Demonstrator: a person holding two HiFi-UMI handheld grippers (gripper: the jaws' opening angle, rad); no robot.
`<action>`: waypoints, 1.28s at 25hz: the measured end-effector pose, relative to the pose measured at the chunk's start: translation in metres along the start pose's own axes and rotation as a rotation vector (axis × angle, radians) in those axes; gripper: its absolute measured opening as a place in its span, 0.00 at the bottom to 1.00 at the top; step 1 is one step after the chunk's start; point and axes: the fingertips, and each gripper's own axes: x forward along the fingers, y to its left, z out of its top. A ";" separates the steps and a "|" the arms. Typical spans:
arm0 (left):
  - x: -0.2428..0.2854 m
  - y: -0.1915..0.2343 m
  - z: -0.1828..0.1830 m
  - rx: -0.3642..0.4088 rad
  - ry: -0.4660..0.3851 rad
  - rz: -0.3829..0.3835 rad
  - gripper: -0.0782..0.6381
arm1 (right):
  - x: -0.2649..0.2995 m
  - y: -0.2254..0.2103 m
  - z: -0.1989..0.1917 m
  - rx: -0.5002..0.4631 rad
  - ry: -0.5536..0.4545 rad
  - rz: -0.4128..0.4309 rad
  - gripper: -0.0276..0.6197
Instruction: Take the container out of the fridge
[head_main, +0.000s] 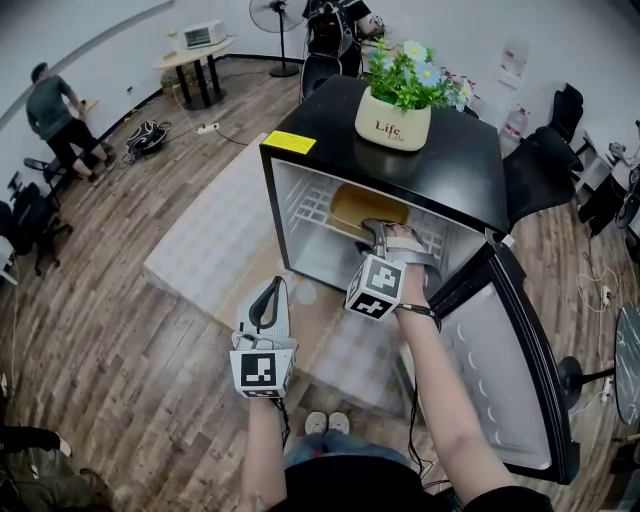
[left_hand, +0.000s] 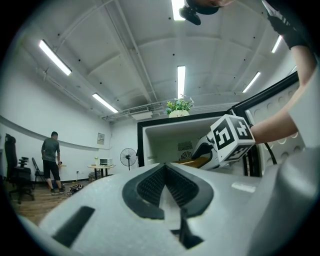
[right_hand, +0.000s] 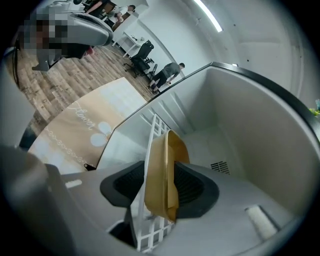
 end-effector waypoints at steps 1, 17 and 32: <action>0.000 0.000 0.000 0.001 -0.001 -0.002 0.12 | 0.002 0.001 -0.001 -0.009 0.010 0.014 0.35; -0.001 0.000 -0.005 -0.004 0.005 -0.003 0.12 | 0.014 0.008 -0.009 -0.061 0.066 0.087 0.07; -0.007 -0.007 0.000 -0.002 -0.006 -0.010 0.12 | -0.015 0.027 0.009 0.068 -0.059 0.091 0.07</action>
